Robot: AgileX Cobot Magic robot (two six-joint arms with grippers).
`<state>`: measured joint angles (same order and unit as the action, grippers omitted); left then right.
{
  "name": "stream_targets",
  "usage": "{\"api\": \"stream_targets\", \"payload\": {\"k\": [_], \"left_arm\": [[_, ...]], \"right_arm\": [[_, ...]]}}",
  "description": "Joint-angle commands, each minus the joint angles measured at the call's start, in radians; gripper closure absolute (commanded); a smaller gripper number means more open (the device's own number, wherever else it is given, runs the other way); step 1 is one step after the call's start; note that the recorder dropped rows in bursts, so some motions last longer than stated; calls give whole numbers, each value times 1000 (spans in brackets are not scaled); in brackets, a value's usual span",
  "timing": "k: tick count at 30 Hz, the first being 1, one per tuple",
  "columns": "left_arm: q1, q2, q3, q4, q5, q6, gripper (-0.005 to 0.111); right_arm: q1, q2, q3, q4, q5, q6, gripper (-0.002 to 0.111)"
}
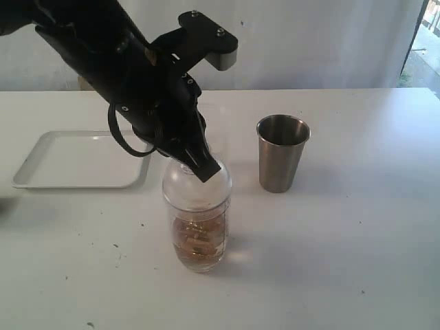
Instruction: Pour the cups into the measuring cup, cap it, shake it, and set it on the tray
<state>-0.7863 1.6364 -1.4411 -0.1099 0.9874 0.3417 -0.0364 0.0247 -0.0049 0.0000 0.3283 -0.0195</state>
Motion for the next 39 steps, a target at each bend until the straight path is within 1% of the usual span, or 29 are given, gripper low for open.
{"api": "stream_targets", "payload": {"k": [1, 7, 18, 39], "left_arm": [[-3, 32, 14, 0, 72, 3, 106], [-3, 32, 14, 0, 119, 7, 106], [-3, 90, 14, 0, 134, 17, 106], [-3, 84, 8, 14, 182, 15, 105]], "right_arm": [[-4, -5, 5, 0, -8, 4, 108], [-4, -5, 5, 0, -8, 4, 108], [-4, -5, 5, 0, -8, 4, 108], [-4, -5, 5, 0, -8, 4, 108]]}}
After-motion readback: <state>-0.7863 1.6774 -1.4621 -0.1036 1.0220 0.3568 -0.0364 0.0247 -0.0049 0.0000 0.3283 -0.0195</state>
